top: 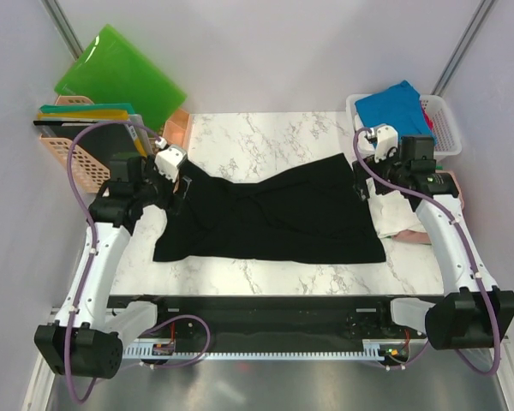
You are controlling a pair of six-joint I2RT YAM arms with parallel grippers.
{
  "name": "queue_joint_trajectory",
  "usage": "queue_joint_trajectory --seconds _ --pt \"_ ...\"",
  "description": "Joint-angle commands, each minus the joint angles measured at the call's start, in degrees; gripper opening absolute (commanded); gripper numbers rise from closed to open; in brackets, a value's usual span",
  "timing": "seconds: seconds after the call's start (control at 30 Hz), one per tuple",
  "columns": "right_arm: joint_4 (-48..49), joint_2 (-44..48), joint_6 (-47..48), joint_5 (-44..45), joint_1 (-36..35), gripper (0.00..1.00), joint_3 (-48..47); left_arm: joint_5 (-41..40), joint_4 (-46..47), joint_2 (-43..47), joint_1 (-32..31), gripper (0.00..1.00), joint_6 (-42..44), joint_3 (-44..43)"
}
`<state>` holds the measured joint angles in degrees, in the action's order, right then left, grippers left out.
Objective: Fold and stack the t-shirts
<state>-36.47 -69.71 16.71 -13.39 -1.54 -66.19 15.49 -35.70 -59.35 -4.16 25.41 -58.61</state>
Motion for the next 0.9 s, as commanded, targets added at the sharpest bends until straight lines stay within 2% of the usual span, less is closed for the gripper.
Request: queue_joint_trajectory --seconds 0.0,0.03,0.07,0.13,0.23,0.27,0.33,0.43,0.73,0.87 --pt "-8.86 -0.77 1.99 -9.09 0.4 0.98 -4.98 18.33 -9.28 -0.41 0.65 0.81 -3.27 -5.54" --pt "-14.19 -2.6 3.14 -9.46 0.4 0.98 -5.87 20.61 -12.43 -0.76 0.65 0.81 -2.83 -6.07" --pt "-16.42 -3.75 3.68 -8.94 0.31 0.98 -6.75 24.03 -13.85 -1.98 0.65 0.81 -2.56 -7.04" --pt "-19.07 -5.78 1.58 -5.0 0.49 0.98 -8.07 25.99 -15.7 -3.74 0.65 0.81 -2.3 -7.66" --pt "-15.59 -5.27 -5.09 -2.7 1.28 0.98 -5.88 26.35 -16.94 -6.12 0.82 0.81 -1.86 -7.75" --pt "-14.61 -4.65 -6.06 -4.44 3.71 0.98 -4.48 26.26 -16.51 -6.21 0.91 0.81 -1.42 -7.66" --pt "-14.86 -3.85 -4.24 -4.9 5.93 0.98 -4.38 26.44 -15.28 -5.43 1.52 0.81 -1.68 -6.79" --pt "-17.66 -2.36 1.74 -5.51 7.25 0.98 -4.21 24.25 -11.68 -2.27 1.79 0.82 -2.73 -5.47" --pt "-11.43 6.51 0.87 -4.45 9.01 0.98 2.91 16.35 -8.51 5.29 2.93 0.82 -1.68 -0.98" --pt "-11.17 7.75 1.04 -4.2 9.01 0.98 2.56 13.96 -10.25 3.56 3.02 0.84 -3.51 -2.73"
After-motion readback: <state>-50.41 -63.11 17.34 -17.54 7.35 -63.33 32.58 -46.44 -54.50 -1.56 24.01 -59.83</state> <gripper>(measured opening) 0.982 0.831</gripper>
